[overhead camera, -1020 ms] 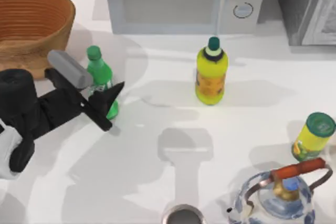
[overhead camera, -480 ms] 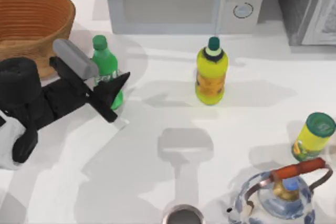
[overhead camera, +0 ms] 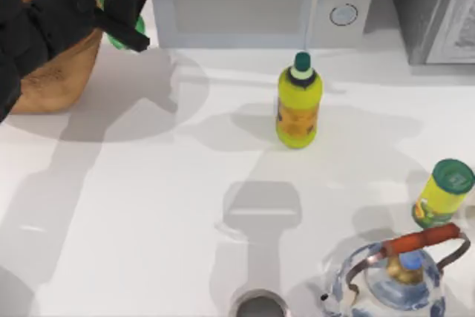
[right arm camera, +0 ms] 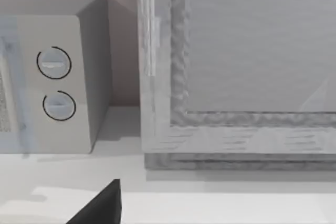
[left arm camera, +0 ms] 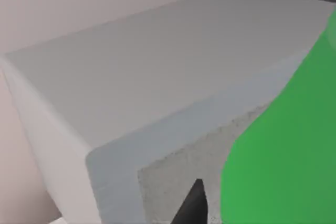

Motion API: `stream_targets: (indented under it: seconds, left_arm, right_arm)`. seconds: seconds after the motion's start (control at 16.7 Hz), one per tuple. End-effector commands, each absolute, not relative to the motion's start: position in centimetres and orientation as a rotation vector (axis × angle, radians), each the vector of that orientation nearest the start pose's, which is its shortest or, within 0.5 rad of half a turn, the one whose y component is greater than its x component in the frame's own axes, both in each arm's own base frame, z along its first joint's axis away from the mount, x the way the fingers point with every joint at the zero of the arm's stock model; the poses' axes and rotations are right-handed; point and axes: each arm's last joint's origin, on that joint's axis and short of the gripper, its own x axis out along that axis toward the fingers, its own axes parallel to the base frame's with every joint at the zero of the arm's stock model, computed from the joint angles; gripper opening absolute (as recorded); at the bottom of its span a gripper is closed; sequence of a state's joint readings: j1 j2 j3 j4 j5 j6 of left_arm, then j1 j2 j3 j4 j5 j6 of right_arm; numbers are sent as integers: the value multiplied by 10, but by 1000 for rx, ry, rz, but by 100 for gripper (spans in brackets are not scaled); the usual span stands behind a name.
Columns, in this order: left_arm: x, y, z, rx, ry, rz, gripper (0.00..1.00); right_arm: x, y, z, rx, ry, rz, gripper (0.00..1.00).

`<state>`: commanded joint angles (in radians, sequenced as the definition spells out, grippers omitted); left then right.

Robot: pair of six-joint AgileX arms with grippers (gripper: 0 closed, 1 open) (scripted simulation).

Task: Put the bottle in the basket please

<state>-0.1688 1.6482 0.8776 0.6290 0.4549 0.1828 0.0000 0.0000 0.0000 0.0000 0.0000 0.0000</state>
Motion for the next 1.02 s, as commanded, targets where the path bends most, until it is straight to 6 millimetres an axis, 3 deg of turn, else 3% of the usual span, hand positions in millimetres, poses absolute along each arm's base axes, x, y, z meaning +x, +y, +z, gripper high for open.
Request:
stream_targets:
  seconds: [0.24,0.48,0.78,1.02]
  left_arm:
    - [352,-25,282,89,143,-336,0]
    - [343,19,315,25,188,-75,0]
    - [341,30,320,8,195,-14,0]
    - [351,29,310,9,202,-17,0]
  right_arm:
    - [106,-1,160,0,0,0,100]
    - [106,-1,160,0,0,0,100]
    - [106,-1,160,0,0,0,100]
    - [106,-1,160,0,0,0,100]
